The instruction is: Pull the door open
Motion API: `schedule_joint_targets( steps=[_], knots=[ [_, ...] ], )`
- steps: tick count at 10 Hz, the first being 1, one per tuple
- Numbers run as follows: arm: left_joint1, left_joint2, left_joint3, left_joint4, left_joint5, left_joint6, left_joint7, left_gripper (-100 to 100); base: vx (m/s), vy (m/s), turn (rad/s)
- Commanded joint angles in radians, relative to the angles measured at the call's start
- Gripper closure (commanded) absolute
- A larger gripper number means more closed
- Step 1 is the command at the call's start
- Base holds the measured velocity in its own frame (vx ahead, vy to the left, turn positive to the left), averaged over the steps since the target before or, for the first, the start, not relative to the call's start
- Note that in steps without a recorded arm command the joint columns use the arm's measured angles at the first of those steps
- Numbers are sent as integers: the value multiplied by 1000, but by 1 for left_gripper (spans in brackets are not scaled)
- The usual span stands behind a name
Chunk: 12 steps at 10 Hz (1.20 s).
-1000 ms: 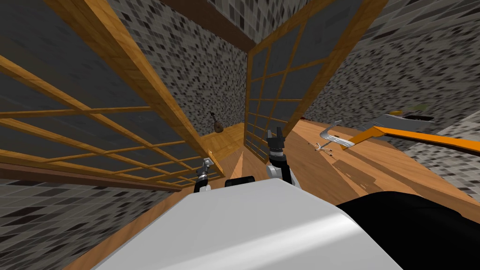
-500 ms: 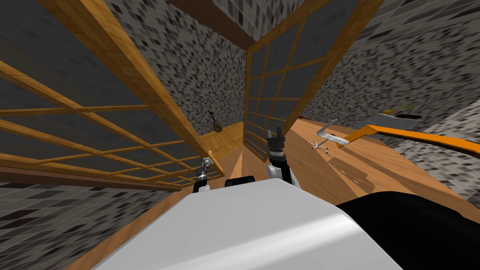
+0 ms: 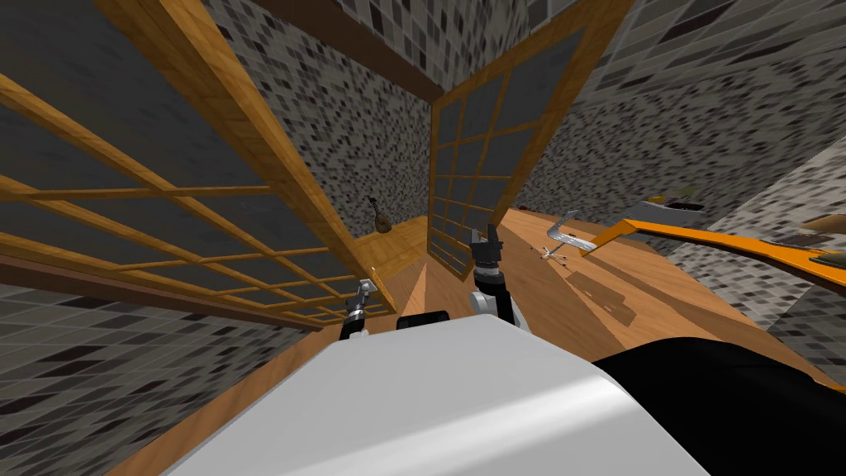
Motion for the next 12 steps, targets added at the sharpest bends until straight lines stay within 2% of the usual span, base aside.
schedule_joint_targets(
  steps=[1, 9, 10, 11, 12],
  knots=[
    [-4, -7, -30, -1, -13, -3, 14, -100, -119, 37, -72],
    [9, 9, -70, -14, -31, -11, 45, -100, -80, 28, -28],
    [9, 9, -70, -14, -31, -11, 45, -100, -31, 12, -6],
    [0, 27, -46, 1, -21, -12, 46, -100, -9, 26, 43],
    [6, 27, -35, 12, -9, -17, 61, -100, 60, -27, 7]
  ],
)
